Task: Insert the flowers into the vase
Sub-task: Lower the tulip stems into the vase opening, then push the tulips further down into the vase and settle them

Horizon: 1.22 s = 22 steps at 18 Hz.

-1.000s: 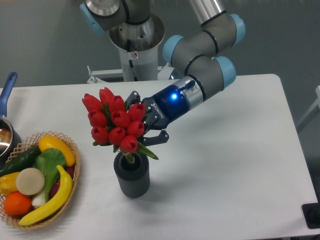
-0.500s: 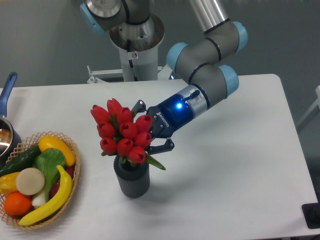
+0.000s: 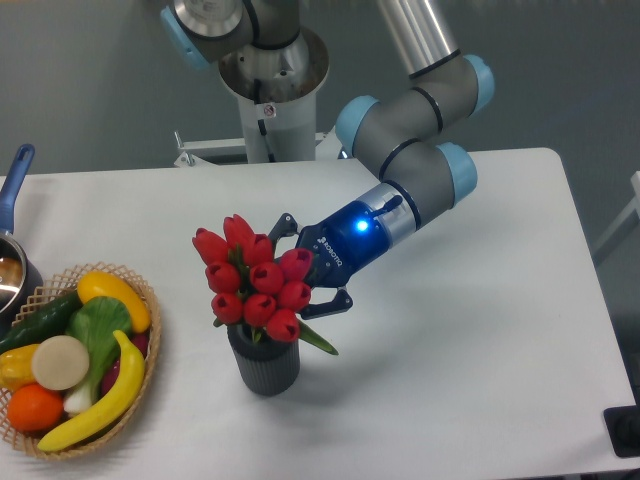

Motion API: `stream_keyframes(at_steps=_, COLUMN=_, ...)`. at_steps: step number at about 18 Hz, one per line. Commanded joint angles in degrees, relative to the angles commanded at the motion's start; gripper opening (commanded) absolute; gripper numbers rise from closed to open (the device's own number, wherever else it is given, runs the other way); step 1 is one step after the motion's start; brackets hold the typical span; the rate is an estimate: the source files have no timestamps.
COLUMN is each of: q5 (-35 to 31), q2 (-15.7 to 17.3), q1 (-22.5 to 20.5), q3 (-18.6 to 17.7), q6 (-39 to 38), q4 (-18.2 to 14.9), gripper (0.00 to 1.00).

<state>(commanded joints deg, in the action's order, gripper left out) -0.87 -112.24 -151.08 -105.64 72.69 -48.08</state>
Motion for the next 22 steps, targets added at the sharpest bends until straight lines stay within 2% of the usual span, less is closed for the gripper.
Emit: stream_keyframes(at_steps=22, q5=-1.5, q2=-2.5, q1=0.2, q3=-2.1, q6=4.5, q4=0.0, gripper=0.45)
